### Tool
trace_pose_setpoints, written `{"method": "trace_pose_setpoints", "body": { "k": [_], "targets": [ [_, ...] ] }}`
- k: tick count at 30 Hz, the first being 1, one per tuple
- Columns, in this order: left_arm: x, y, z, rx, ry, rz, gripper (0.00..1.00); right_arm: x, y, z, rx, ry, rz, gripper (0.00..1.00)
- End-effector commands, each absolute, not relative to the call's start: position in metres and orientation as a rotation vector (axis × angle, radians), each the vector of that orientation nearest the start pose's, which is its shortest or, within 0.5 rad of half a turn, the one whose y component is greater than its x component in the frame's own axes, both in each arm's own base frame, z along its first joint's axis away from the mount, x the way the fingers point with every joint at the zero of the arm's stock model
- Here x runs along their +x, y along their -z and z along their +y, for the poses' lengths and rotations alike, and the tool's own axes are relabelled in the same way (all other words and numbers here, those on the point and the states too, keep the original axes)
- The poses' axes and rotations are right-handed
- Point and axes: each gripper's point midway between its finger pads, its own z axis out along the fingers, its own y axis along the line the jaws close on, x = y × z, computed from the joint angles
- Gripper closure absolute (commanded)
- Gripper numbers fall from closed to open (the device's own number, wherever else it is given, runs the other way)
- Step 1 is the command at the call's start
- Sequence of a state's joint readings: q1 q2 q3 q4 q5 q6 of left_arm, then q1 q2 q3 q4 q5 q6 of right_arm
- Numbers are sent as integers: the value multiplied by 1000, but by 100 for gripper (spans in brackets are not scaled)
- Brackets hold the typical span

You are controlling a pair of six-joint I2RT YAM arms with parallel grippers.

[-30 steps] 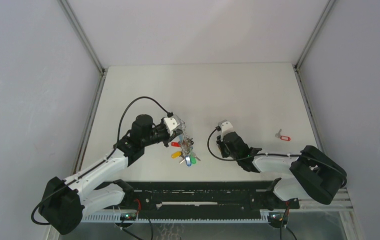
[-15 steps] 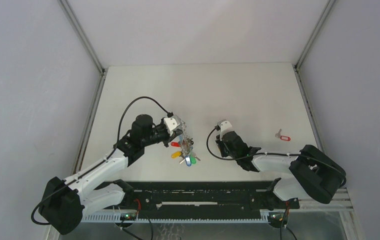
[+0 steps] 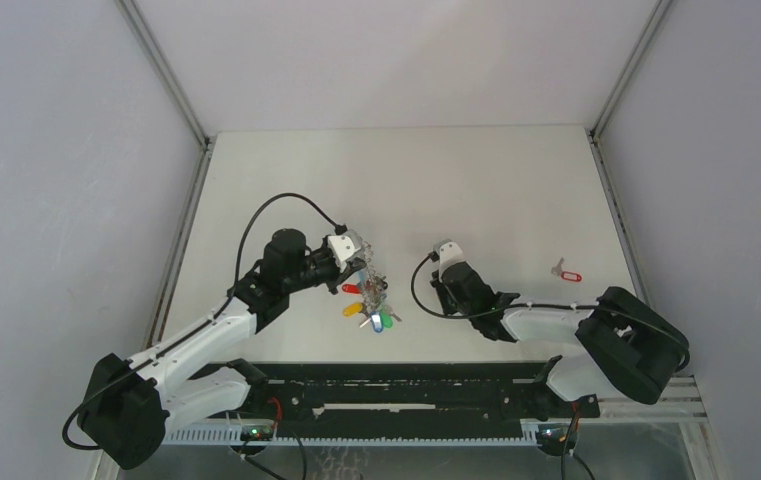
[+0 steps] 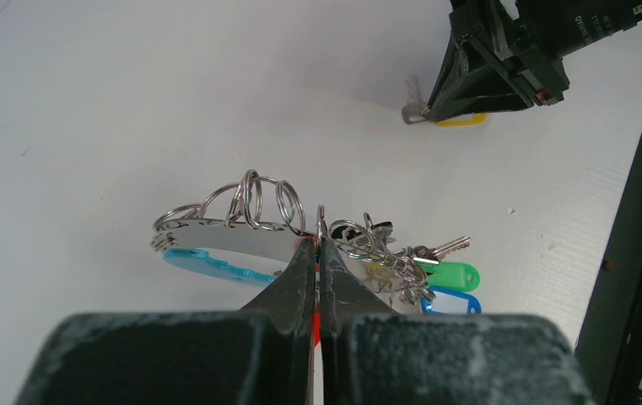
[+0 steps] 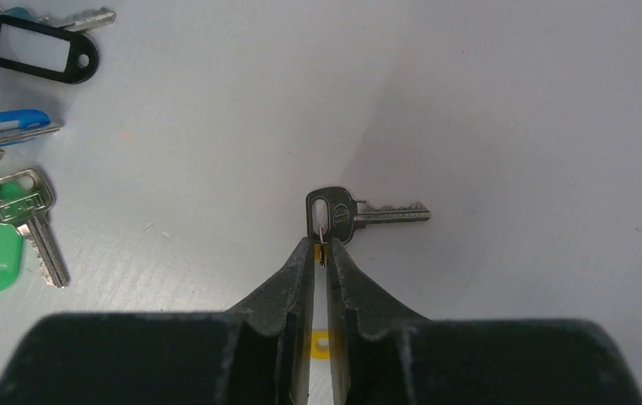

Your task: Put the keys on the keyring

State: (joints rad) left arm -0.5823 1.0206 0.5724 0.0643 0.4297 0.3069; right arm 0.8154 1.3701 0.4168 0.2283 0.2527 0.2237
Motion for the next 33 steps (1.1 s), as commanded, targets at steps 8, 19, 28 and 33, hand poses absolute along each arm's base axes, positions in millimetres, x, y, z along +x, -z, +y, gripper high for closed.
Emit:
{"method": "trace_pose_setpoints", "body": {
  "k": [8,19,28,33],
  "targets": [
    [250,-185,-244,1093,611,1526,100,250,-27,217,-550,-250,2177,100],
    [246,-186,-245,1104,619,1512,100,244,-89,227,-715,-327,2023,100],
    [239,-194,-248,1131,647,1461,100,231,-174,242,-947,-415,1710,100],
    [231,-196,-249,1157,668,1427,100,217,-201,245,-1095,-423,1538,100]
  ]
}}
